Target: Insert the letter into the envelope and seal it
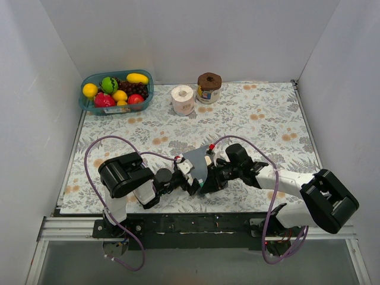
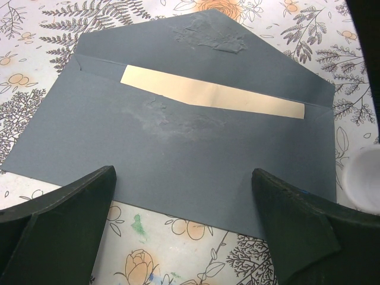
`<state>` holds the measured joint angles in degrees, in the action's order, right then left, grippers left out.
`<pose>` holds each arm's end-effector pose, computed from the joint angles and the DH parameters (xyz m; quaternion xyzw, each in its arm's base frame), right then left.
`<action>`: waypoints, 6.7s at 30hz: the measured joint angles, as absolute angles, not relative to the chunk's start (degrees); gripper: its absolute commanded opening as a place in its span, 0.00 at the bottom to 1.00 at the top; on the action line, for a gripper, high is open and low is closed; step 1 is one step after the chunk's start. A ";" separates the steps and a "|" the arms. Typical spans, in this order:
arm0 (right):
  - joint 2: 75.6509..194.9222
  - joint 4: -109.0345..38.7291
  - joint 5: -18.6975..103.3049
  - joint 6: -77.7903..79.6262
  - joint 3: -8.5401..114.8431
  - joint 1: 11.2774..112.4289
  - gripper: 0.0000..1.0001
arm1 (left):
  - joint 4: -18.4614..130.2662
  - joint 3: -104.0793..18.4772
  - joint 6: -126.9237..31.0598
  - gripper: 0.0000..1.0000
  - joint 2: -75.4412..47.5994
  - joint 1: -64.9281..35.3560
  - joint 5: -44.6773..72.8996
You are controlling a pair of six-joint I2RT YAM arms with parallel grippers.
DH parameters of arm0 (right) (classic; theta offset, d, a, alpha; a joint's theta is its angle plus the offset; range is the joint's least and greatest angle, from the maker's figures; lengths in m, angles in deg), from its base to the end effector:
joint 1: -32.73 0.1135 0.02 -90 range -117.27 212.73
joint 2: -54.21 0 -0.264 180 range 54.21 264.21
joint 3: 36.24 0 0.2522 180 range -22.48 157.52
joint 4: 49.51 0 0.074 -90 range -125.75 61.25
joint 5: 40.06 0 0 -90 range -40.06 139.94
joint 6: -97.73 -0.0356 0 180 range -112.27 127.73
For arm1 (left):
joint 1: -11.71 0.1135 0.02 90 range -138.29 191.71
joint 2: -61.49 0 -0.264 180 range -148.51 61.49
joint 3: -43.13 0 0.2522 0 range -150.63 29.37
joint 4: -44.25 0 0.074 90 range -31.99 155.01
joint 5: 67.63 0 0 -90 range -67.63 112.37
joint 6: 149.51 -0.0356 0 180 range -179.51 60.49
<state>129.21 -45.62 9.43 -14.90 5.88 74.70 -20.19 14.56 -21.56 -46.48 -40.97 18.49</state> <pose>0.1663 0.1807 0.1711 -0.2938 0.8008 0.4862 0.1899 0.1519 -0.2032 0.0885 0.1221 0.7835 -0.4516 0.4089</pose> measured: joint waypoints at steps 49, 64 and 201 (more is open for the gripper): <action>116.68 -39.21 34.50 -11.49 7.54 74.68 0.01 | -19.82 13.86 -21.60 0.98 -46.85 -40.97 18.95; 119.04 -58.88 51.27 -7.45 2.71 74.68 0.01 | -19.60 13.36 -21.56 0.98 -47.11 -40.97 19.17; 143.55 -76.70 68.51 0.20 3.98 82.99 0.01 | -16.49 9.47 -19.90 0.91 -48.95 -46.92 29.44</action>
